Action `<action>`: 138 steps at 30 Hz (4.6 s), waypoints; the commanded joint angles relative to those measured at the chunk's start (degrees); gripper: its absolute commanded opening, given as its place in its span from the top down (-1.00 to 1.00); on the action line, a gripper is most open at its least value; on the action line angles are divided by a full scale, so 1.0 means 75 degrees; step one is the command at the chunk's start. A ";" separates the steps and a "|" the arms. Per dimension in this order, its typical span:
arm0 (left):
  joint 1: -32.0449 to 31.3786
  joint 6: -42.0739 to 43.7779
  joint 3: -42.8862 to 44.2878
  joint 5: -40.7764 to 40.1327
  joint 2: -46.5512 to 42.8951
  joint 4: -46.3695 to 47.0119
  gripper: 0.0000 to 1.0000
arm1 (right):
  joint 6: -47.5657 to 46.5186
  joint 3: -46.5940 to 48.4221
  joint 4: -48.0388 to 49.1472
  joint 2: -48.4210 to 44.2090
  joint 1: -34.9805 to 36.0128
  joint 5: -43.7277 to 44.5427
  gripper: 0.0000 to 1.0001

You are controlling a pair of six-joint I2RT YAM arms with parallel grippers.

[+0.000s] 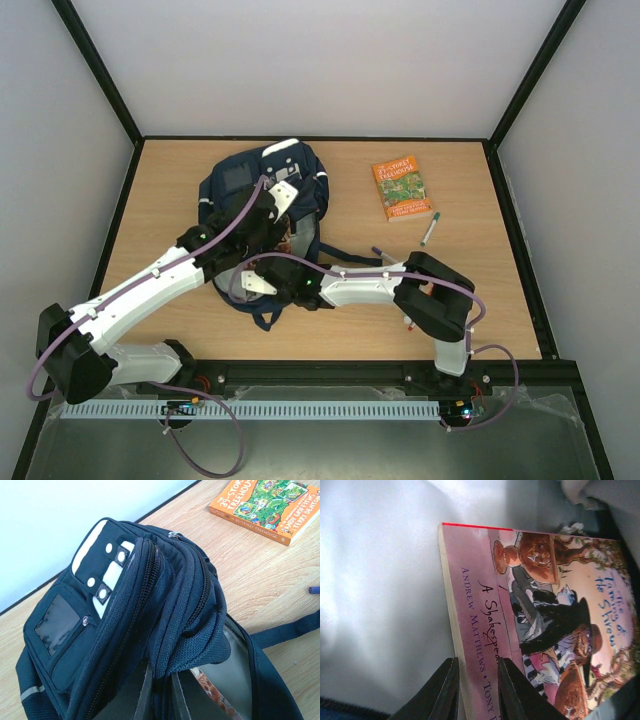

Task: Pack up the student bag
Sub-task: Place the book in the student bag, then move the book to the center of the board.

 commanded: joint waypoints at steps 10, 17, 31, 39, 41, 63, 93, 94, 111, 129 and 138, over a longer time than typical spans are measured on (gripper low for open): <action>0.0036 -0.0158 0.0151 0.0114 -0.0388 0.1034 0.81 | -0.1150 0.0126 0.2140 0.0822 -0.0356 0.1039 0.58; 0.0036 -0.0157 0.0137 0.0152 -0.0394 0.1045 0.81 | -0.1438 0.0221 0.2947 0.1225 -0.0601 0.1377 0.61; 0.0047 -0.0160 0.0116 0.0246 -0.0354 0.1034 0.80 | -0.1794 0.0470 0.4312 0.1764 -0.0825 0.1837 0.62; 0.0115 -0.0172 0.0113 0.0235 -0.0286 0.1034 0.79 | -0.0885 0.0072 0.2830 0.0841 -0.0588 0.1415 0.49; 0.0135 -0.0184 0.0105 0.0230 -0.0245 0.1034 0.79 | -0.0520 -0.0209 0.2229 0.0393 -0.0447 0.1196 0.43; 0.0333 -0.0623 0.0758 0.0430 0.1960 0.0139 0.63 | 0.3795 -0.2475 -0.3290 -0.5771 -0.2708 -0.5443 0.30; -0.0792 -0.1813 -0.0804 -0.0072 0.1818 -0.2040 -0.14 | 0.5019 -0.2923 -0.2241 -0.6318 -0.7796 -0.5689 0.12; -0.0812 -0.1825 -0.0680 0.0004 0.1717 -0.2134 -0.61 | 0.5015 -0.2919 -0.2249 -0.6272 -0.7796 -0.5703 0.12; -0.0873 -0.1237 0.1419 -0.0470 0.0641 -0.0389 -0.98 | 0.5163 -0.1531 -0.2544 -0.4888 -0.8267 -0.5933 0.02; -0.0281 -0.2453 0.5176 -0.0739 0.4564 -0.1237 -0.99 | 0.5536 0.2442 -0.3707 0.0156 -0.9207 -0.5327 -0.01; 0.0282 -0.3891 0.4155 0.1323 0.4761 -0.0555 -0.99 | 0.5580 0.3495 -0.3586 0.1359 -0.9306 -0.4761 0.04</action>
